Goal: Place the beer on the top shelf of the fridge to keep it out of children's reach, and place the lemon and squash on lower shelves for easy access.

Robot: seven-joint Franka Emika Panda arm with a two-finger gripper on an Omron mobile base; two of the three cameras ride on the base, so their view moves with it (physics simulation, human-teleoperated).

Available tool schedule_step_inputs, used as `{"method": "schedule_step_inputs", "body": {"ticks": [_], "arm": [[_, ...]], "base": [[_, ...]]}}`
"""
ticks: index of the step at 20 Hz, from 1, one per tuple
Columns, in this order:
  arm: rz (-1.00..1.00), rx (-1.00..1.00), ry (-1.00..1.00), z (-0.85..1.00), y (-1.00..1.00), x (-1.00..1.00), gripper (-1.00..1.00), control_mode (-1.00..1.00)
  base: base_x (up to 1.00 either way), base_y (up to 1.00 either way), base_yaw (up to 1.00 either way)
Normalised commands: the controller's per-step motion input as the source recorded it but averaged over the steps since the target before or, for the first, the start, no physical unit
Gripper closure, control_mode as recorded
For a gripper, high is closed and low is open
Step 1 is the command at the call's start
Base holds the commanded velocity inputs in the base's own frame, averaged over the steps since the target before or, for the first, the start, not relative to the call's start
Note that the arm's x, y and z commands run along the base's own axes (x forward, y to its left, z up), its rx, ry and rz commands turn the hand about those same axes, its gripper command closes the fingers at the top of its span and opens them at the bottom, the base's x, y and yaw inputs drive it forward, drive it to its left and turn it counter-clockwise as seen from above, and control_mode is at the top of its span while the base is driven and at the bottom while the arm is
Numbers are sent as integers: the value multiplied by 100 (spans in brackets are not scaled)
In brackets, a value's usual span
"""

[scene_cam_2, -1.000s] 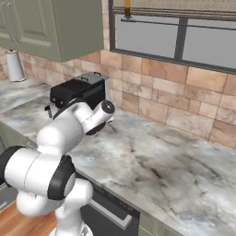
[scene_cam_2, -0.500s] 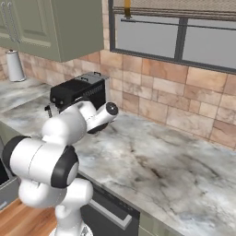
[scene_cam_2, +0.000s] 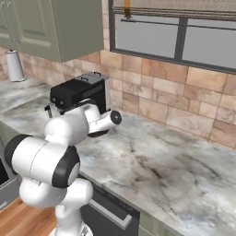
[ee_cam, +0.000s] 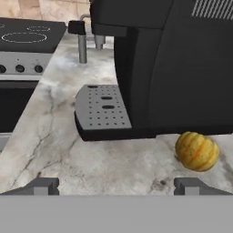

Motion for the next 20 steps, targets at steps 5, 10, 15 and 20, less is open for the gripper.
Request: {"method": "schedule_step_inputs", "body": {"ticks": [5, 10, 15, 20], "arm": [[13, 0, -2, 0, 0, 12, -100, -100], [9, 2, 0, 0, 0, 24, -100, -100], [6, 2, 0, 0, 0, 25, -100, -100], [2, 0, 0, 0, 0, 31, -100, -100]], "base": [[0, 0, 0], [0, 0, 0], [0, 0, 0], [0, 0, 0]]}}
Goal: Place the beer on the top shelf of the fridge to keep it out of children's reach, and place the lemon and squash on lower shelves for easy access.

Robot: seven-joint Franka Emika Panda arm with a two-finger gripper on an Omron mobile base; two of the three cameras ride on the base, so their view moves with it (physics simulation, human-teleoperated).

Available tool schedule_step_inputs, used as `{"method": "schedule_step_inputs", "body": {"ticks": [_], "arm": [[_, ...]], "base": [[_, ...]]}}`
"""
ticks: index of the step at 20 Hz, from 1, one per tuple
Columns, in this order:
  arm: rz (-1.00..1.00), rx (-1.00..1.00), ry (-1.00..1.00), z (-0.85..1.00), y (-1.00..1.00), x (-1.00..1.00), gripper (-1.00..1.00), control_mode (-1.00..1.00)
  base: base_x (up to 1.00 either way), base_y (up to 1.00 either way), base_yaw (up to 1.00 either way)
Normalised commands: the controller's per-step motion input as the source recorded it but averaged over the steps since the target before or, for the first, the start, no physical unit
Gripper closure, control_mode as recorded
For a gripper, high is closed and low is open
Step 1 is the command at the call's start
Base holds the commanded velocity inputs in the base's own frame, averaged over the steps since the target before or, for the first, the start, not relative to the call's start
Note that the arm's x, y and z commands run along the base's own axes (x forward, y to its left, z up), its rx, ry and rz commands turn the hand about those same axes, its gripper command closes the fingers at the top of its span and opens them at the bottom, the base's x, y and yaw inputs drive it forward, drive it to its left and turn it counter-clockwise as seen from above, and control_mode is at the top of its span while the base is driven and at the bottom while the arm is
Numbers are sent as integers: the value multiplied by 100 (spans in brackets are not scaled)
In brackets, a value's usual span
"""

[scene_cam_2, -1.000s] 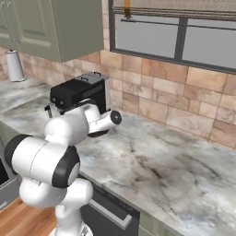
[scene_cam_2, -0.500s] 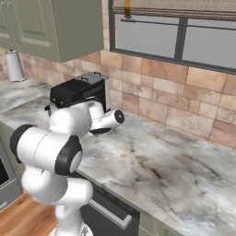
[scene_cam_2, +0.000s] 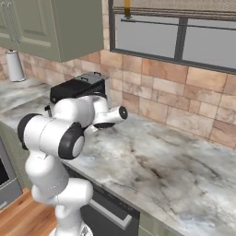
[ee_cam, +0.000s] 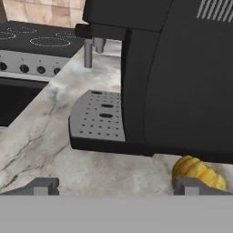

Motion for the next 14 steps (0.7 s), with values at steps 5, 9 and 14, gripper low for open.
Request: {"method": "schedule_step_inputs", "body": {"ticks": [5, 9, 14], "arm": [[0, 0, 0, -5, 0, 33, -100, -100], [0, 0, 0, -17, 0, 23, -100, -100], [4, 0, 0, -27, 0, 6, -100, -100]], "base": [[0, 0, 0], [0, 0, 0], [0, 0, 0]]}}
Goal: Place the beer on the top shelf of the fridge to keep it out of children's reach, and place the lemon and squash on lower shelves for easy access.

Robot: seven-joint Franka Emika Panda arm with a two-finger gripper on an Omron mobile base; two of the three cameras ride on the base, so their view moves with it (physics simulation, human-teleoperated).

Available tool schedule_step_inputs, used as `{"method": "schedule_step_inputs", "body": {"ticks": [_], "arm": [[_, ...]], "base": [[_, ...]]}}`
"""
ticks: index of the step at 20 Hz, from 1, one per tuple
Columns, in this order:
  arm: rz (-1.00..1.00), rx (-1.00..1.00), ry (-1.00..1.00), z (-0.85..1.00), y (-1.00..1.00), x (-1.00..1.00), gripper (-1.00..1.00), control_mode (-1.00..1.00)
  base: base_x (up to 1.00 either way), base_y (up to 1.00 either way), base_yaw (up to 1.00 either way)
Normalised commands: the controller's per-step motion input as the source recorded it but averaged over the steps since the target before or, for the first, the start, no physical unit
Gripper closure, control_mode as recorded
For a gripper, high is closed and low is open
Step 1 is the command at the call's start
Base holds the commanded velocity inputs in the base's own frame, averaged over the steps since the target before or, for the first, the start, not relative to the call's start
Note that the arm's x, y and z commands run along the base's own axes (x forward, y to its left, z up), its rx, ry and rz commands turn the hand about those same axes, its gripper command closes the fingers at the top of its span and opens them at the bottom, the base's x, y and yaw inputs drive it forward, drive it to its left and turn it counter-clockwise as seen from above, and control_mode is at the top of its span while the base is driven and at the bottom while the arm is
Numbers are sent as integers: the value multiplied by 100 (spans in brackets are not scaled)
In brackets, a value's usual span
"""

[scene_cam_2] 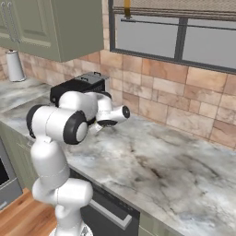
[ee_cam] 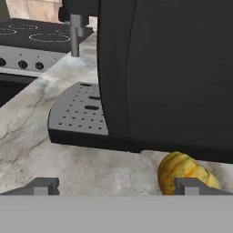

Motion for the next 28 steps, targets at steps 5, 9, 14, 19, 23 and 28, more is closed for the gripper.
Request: {"method": "schedule_step_inputs", "body": {"ticks": [5, 9, 14, 19, 23, 28], "arm": [[5, 0, 0, -21, 0, 6, -100, -100], [3, 0, -2, -8, 0, 16, -100, -100], [1, 0, -4, -8, 0, 22, -100, -100], [1, 0, -4, -14, 0, 25, -100, -100], [1, 0, -3, -14, 0, 25, -100, -100], [3, 0, -3, -12, 0, 21, -100, -100]], "base": [[0, 0, 0], [0, 0, 0], [0, 0, 0], [0, 0, 0], [0, 0, 0], [0, 0, 0]]}}
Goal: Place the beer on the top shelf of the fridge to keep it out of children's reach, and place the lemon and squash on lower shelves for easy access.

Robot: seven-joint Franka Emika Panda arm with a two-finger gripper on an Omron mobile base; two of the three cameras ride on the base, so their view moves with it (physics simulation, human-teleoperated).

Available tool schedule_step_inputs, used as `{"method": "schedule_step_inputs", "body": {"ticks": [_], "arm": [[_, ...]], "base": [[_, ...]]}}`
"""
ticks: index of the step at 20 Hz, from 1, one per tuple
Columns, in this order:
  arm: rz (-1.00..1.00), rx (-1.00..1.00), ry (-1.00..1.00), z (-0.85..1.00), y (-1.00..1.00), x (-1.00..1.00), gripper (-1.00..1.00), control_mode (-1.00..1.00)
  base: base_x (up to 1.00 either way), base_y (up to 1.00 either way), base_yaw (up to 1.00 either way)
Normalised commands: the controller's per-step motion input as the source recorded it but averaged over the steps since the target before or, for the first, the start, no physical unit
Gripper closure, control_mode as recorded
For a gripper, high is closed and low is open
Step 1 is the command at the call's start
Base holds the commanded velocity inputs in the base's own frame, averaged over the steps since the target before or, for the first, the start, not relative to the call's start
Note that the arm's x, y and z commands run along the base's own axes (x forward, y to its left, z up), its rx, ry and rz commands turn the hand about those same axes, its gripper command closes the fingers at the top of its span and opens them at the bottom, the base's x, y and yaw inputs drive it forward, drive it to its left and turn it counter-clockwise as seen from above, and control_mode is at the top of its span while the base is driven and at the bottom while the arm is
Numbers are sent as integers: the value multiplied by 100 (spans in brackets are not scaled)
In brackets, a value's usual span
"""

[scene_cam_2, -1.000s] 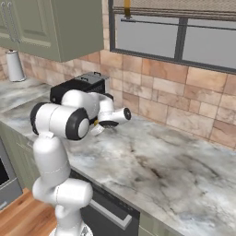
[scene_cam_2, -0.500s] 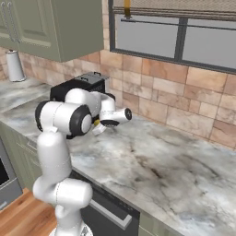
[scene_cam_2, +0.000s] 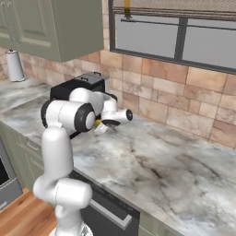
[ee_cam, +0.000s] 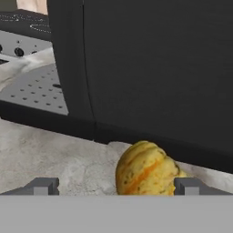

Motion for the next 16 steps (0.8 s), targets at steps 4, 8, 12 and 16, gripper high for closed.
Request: {"method": "schedule_step_inputs", "body": {"ticks": [4, 8, 12, 16], "arm": [[4, 1, -2, -11, 0, 25, -100, -100], [4, 0, -3, -11, 0, 25, -100, -100], [3, 0, -3, -10, 0, 23, -100, -100], [3, 0, -3, -6, 0, 17, -100, -100]], "base": [[0, 0, 0], [0, 0, 0], [0, 0, 0], [0, 0, 0]]}}
